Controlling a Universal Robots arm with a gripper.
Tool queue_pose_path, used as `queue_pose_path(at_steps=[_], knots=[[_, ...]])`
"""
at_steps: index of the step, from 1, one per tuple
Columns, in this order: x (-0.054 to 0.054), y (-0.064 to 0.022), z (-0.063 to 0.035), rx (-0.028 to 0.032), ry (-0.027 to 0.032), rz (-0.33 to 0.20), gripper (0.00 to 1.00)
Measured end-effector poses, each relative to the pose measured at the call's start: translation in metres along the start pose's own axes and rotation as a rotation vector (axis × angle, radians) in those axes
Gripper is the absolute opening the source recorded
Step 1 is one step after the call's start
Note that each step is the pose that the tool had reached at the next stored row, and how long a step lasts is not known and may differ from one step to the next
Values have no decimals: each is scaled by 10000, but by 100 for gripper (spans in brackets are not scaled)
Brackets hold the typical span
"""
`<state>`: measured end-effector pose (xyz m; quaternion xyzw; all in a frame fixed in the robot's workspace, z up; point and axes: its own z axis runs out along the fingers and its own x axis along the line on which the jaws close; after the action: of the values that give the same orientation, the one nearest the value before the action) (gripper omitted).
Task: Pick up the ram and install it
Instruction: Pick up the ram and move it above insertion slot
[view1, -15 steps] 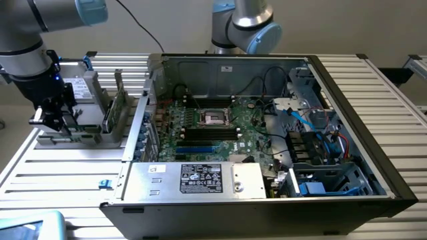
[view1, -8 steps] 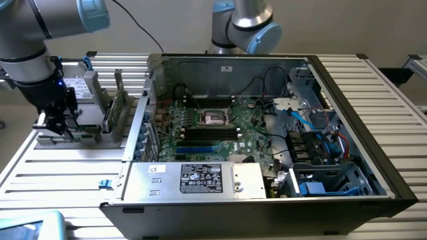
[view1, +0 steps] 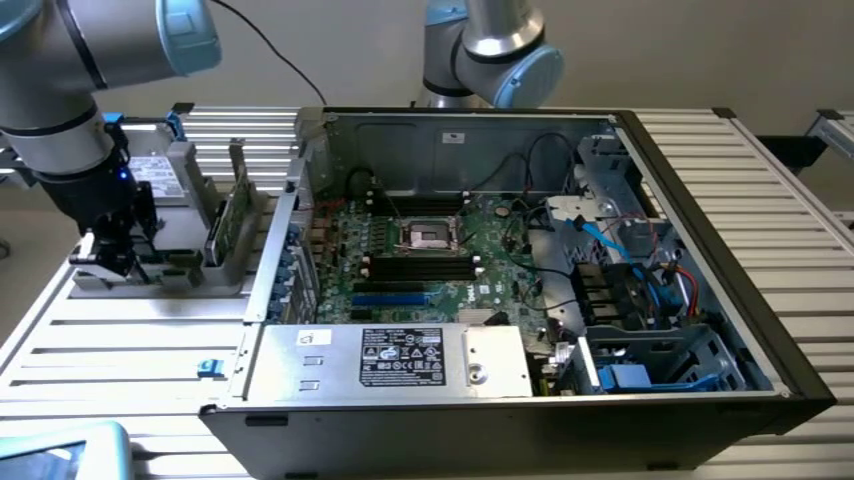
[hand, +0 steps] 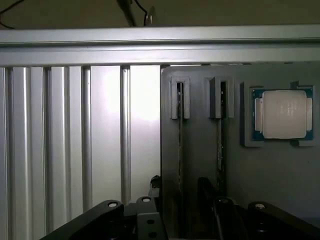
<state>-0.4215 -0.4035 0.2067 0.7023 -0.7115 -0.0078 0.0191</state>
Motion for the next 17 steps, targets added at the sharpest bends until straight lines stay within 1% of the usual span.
queue_pose_path(at_steps=[2, 6, 8, 11, 13, 15, 17], knots=[[-1, 2, 2, -1, 2, 1, 43], [-1, 8, 35, 60, 1, 2, 43], [-1, 8, 56, 73, 1, 2, 43], [-4, 11, 86, 76, 1, 3, 43], [-6, 17, 89, 74, 2, 4, 43], [-6, 20, 90, 76, 2, 2, 41], [-6, 26, 90, 79, 2, 3, 28]])
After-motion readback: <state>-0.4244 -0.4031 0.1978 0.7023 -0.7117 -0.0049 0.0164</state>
